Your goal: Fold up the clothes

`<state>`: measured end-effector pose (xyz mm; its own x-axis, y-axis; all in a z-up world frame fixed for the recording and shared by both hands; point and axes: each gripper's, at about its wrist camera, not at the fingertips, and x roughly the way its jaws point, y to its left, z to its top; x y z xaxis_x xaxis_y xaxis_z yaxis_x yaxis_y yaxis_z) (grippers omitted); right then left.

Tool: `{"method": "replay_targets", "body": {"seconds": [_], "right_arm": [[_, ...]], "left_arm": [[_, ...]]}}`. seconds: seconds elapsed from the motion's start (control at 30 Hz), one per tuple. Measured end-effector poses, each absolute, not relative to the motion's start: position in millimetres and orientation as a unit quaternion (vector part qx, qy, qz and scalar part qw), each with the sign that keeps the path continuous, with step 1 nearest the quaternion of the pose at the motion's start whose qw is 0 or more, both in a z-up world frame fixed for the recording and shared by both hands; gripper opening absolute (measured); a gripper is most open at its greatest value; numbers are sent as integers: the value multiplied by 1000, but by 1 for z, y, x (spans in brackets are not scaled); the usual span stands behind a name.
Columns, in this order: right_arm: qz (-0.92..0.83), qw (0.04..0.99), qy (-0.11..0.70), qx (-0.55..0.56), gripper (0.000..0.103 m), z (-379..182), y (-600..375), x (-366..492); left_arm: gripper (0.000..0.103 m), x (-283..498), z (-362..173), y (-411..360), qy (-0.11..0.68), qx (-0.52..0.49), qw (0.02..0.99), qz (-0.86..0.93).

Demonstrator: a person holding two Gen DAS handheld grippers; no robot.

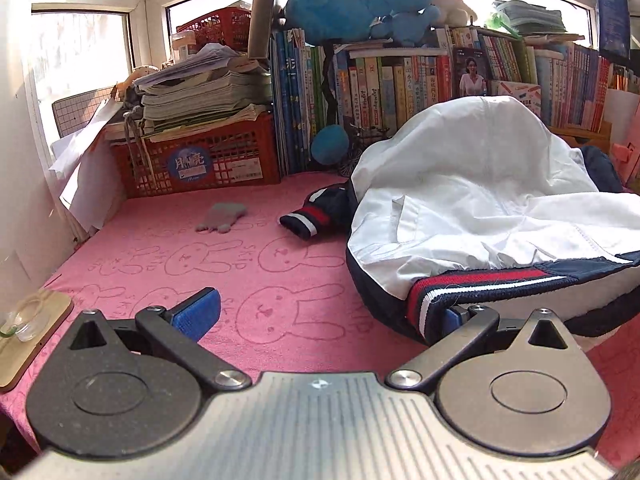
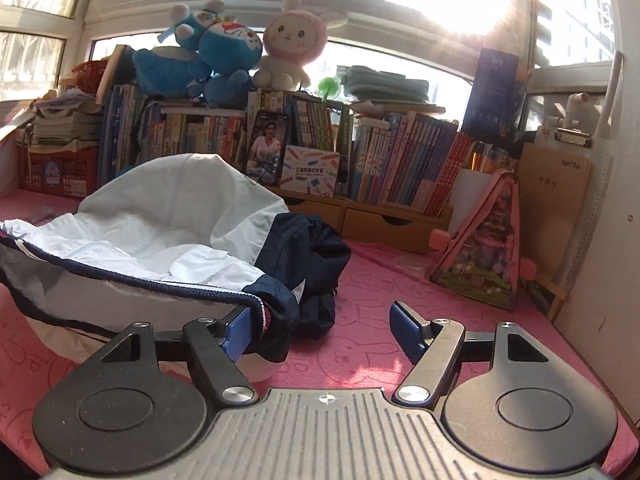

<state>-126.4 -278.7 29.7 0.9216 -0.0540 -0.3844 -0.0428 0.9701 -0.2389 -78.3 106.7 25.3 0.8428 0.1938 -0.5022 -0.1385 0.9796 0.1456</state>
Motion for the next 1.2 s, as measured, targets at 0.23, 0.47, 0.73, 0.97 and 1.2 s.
{"method": "replay_targets", "body": {"seconds": [0.23,0.47,0.73,0.97,1.2], "right_arm": [[3,949,248,-194,75,-18,-256,-136],[88,955,252,-131,76,-26,-222,-112],[92,952,227,-184,78,-29,-210,-116],[4,945,257,-201,88,-33,-261,-144],[-71,915,274,-288,90,-61,-267,-145]], "left_arm": [[103,-101,7,110,277,110,947,120],[103,-120,22,148,270,127,929,218],[103,-114,-1,146,306,97,925,202],[103,-107,-18,99,298,135,938,118],[103,-118,-27,87,289,200,926,139]]}}
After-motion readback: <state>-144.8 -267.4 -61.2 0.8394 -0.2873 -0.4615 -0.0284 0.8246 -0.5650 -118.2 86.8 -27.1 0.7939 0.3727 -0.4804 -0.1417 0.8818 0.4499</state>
